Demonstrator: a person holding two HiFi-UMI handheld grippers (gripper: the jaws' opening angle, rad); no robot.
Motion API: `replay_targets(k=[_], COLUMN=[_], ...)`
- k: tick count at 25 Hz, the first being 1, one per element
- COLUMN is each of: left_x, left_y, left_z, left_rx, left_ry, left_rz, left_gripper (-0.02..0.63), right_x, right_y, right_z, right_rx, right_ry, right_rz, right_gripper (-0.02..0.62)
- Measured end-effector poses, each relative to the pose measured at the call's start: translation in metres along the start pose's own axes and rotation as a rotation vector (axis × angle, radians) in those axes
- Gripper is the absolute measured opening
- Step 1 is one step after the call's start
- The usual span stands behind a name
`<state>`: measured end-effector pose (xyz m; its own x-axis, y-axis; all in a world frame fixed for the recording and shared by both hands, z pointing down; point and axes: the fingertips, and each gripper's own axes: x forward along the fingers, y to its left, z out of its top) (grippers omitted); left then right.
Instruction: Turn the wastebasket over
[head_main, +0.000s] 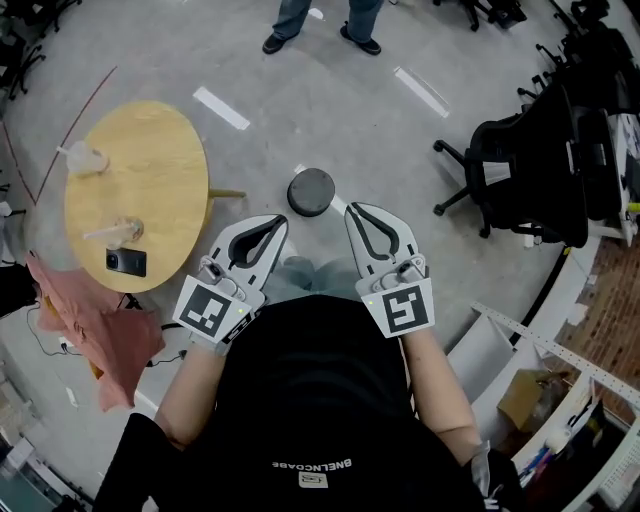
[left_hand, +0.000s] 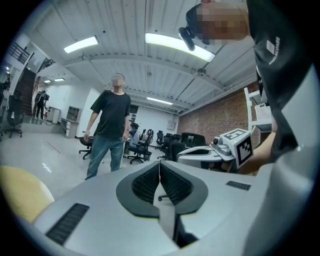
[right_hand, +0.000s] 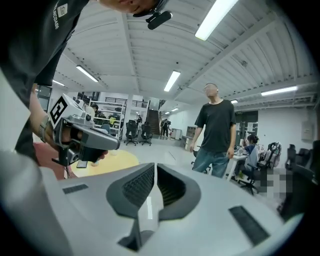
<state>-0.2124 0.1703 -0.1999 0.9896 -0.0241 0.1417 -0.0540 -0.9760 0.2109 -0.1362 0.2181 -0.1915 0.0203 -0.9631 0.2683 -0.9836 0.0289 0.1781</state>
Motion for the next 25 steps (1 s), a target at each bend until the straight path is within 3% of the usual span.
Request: replay_targets(k=[7,13,18,22,25], left_x=[0.02,0.046,0.067,0.083,0.092], left_y=[0.039,0.083,0.115,0.14,0.161], left_z=[-0.033,-0.081,-0.145,-0.219,-0.28], left_rx=[-0.069,-0.157,-0.251,-0.381,-0.453], left_ry=[0.078,0.14,0.223,0.259,0.294], left_rz=[0.079,0.195,0.315,0.404,0.473], left_gripper=[0.015,0.015,0.015,0.025,0.075], right_x=[0.056,0.111,0.158,0.199,0.226], right_y=[-0.011,-0.025,-0.034,-0.04,-0.038], right_z=[-0.047,-0.117,-0.191,-0.255,-0.316], right_rx=[-0.029,0.004,-0.03,-0.004,0.006], right_ry=[0.142,0.231,0.346,0.413,0.481], right_rz=[0.115,0.231,0.372,0.402,0.438], right_gripper=[0.012,0.014,0.014,0.02,0.034])
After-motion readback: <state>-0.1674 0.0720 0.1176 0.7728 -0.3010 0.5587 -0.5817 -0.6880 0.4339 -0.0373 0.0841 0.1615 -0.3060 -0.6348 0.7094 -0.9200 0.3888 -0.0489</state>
